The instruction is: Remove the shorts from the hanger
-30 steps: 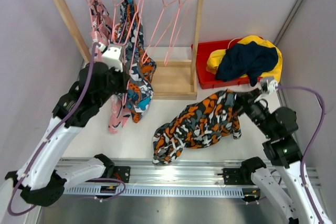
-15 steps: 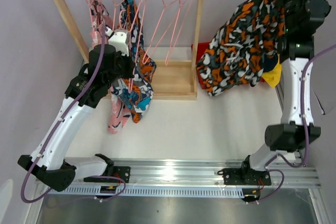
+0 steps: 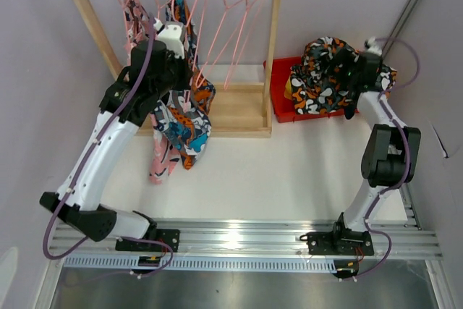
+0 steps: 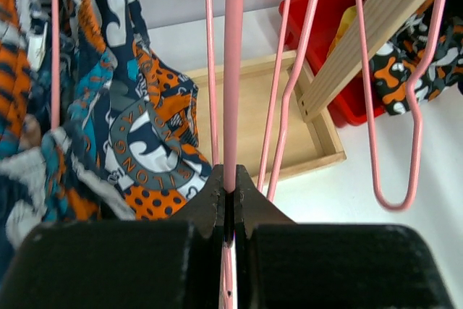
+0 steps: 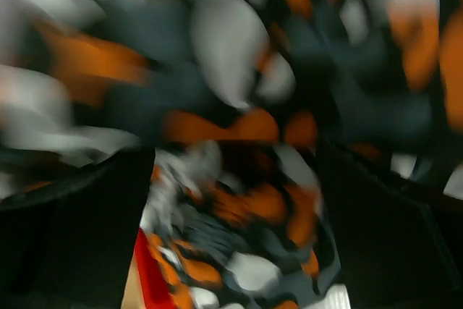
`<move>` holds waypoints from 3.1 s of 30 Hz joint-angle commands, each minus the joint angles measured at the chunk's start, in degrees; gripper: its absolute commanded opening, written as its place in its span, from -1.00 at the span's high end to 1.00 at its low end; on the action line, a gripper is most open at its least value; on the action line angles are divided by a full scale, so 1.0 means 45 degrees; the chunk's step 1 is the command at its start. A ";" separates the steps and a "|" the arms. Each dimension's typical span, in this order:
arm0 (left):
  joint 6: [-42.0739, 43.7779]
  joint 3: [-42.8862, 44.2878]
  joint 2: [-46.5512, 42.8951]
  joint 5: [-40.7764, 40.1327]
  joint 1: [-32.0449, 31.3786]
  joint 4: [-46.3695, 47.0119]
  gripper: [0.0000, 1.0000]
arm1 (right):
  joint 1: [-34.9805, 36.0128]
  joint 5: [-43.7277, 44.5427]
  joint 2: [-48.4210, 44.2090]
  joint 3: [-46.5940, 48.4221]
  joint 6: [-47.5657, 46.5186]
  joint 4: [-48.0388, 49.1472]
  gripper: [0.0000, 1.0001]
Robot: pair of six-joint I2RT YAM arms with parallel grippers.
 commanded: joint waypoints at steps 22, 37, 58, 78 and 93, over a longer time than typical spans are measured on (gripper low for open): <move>-0.0588 0.9600 0.8016 0.1434 0.1397 -0.1322 0.92 | 0.3810 -0.0403 -0.9372 -1.3154 0.1014 0.2965 -0.99; -0.0492 0.4212 0.3509 0.1922 0.1300 -0.0928 -0.35 | 0.4867 0.0047 -1.0272 -1.3819 0.1130 0.3004 -0.99; 0.0583 0.2784 0.0517 0.0751 0.2646 -0.0814 -0.58 | 0.5298 0.0574 -1.2399 -1.3994 0.0584 0.1188 -0.99; 0.0368 0.5655 0.3525 0.0965 0.3468 -0.0657 -0.45 | 0.5298 0.0575 -1.3280 -1.4599 0.0153 0.0640 -0.99; 0.0368 0.6729 0.4678 0.0536 0.3624 -0.1008 1.00 | 0.5278 0.0555 -1.3416 -1.4951 0.0173 0.0738 -0.99</move>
